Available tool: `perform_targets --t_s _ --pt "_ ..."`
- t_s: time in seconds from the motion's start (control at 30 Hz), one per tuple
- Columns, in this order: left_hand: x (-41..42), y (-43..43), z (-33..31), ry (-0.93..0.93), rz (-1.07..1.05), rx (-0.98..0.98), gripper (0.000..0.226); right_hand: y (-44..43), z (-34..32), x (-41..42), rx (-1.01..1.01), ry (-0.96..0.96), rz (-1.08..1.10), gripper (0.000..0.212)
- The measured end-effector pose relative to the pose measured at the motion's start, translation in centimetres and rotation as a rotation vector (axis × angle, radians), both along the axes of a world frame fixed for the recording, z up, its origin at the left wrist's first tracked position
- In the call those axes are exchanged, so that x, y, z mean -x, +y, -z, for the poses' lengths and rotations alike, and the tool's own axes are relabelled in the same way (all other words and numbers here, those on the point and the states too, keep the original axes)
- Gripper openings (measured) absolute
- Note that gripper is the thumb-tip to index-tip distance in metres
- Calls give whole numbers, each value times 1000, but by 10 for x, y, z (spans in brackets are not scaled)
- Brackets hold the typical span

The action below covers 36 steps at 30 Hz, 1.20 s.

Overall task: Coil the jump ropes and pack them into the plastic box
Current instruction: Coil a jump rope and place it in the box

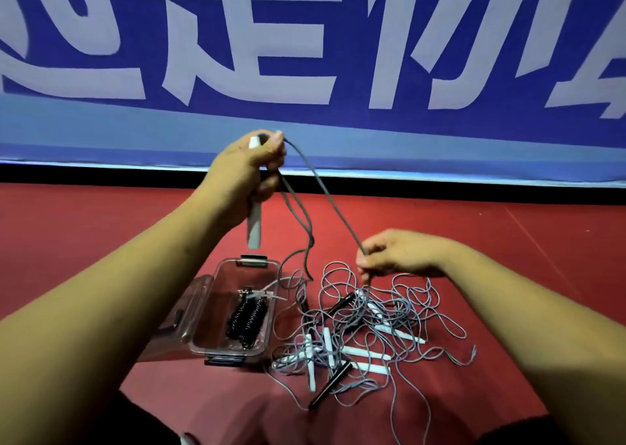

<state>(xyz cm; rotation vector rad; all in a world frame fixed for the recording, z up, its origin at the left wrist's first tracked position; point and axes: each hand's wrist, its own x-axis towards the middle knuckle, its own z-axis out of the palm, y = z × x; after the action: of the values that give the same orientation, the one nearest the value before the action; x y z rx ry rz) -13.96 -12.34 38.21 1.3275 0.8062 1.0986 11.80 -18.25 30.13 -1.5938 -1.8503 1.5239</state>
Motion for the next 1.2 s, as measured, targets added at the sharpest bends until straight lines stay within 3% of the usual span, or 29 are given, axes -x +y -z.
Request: perform_targets --t_s 0.07,0.1,0.17,0.23,0.3,0.37,0.47,0.53,0.7,0.87,1.1,1.2 --pt "8 7 7 145 -162 37 17 -2 15 -7 43 -3 76 20" --pt "14 11 12 309 -277 44 10 -3 14 -7 31 30 123 22" --pt "27 18 24 706 -483 7 34 -1 -1 2 -63 110 176 24" --pt "31 21 26 815 -519 -95 46 0 -23 19 -160 248 193 28" --pt "23 16 20 694 -429 -196 37 -3 -44 37 -187 351 197 34" --pt "12 6 11 689 -252 -315 30 -8 -56 49 -196 345 174 39" --pt "2 -11 4 764 145 -275 41 -9 -55 53 -233 217 210 42" --pt "2 -10 8 830 195 -240 46 -6 -49 46 -324 38 279 43" --pt "10 -6 7 658 159 -121 37 -8 -43 35 -237 -129 173 42" --pt "-3 -22 13 718 422 -165 41 -11 -51 47 -244 11 12 36" --pt "1 -4 8 31 127 148 47 -5 -27 23 -126 51 3 19" --pt "14 8 10 -50 -63 181 47 1 1 0 -39 -58 44 14"
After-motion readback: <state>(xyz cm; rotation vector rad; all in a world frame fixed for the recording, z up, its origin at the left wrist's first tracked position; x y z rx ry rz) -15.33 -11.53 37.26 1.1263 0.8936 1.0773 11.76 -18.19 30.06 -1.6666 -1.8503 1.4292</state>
